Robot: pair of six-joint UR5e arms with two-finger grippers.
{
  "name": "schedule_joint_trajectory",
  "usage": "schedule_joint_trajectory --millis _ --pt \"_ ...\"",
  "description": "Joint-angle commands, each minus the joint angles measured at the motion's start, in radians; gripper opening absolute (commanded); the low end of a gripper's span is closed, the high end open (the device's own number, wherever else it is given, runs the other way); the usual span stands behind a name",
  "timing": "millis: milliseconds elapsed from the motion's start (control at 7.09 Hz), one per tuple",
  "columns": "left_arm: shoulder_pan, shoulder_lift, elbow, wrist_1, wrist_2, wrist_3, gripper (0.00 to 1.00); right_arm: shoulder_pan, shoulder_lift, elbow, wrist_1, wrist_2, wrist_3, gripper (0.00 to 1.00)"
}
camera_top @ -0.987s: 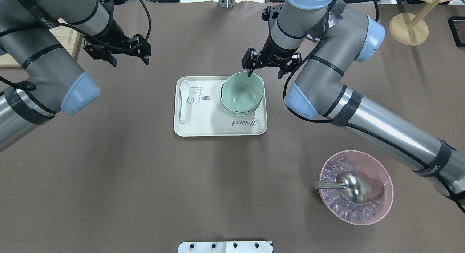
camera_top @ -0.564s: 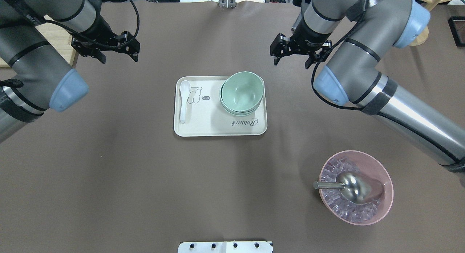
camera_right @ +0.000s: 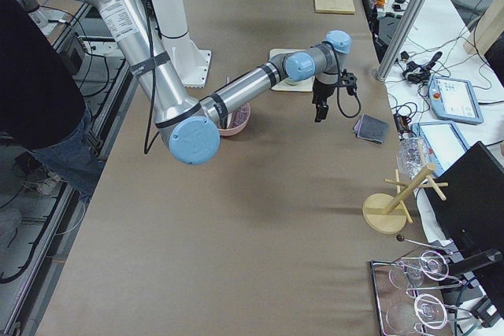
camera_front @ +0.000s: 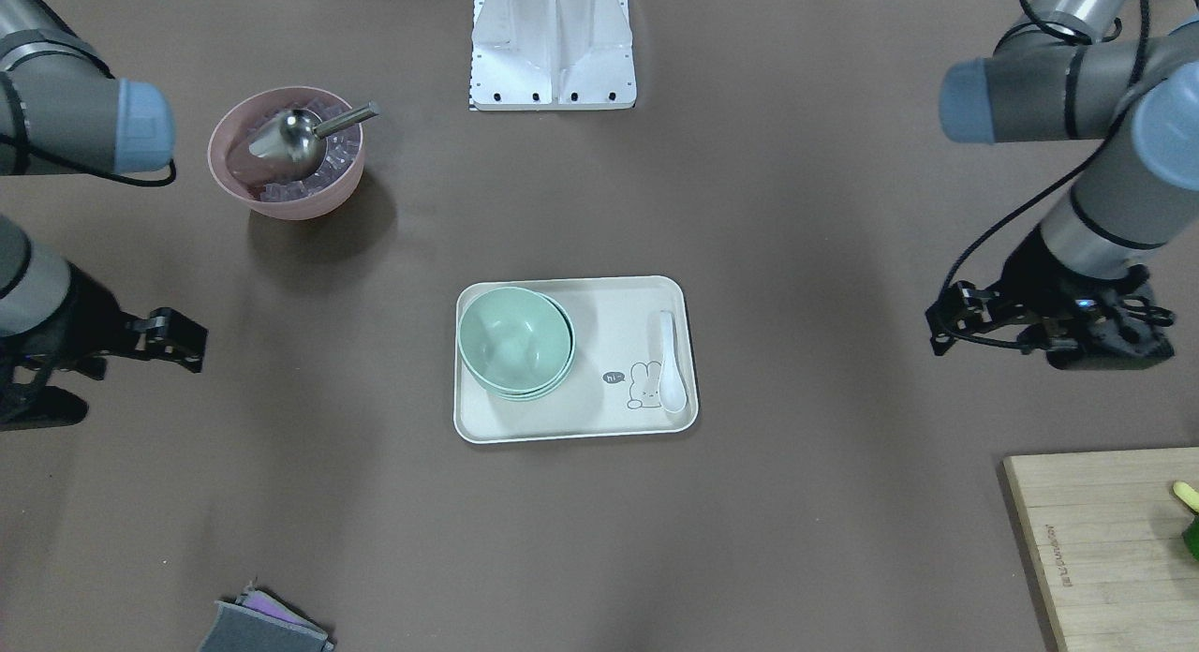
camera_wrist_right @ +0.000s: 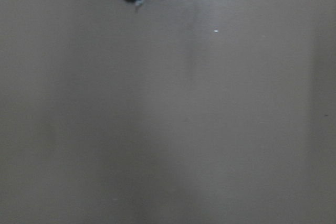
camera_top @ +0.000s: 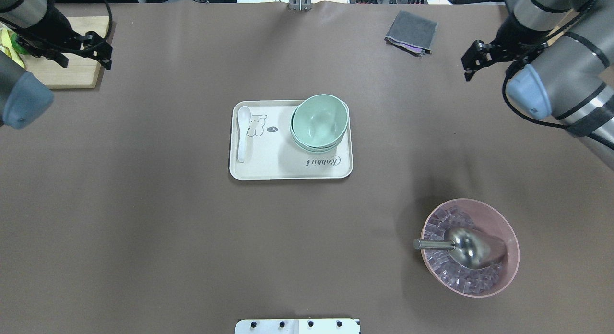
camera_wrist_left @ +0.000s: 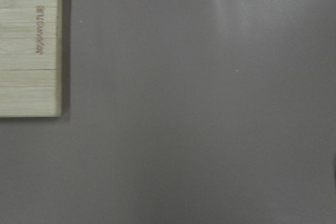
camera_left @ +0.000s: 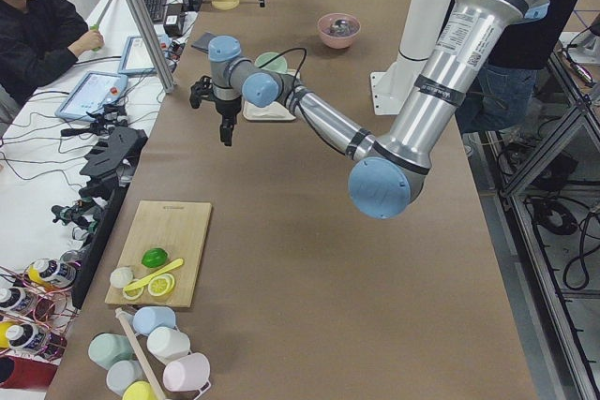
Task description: Stack green bowls together
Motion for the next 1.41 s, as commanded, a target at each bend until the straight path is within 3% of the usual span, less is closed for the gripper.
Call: schedule_joint_trajectory --millis 0,282,705,1269 --pt "-0.15 0.112 0.001 -0.001 -0.023 0.194 0.98 0.169 -0.149 -0.005 -0.015 0.028 -0.259 1.0" --pt "-0.312 0.283 -0.013 -0.085 -0.165 0.39 0.98 0.306 -0.283 -0.006 -0.015 0.027 -0.441 1.0" --pt "-0.332 0.347 0.004 -0.105 -0.167 0.423 0.98 0.368 -0.371 0.013 -0.002 0.034 -0.449 1.0" --pt "-0.332 0.382 0.024 -0.111 -0.164 0.431 0.98 0.385 -0.388 0.013 -0.01 0.069 -0.449 1.0"
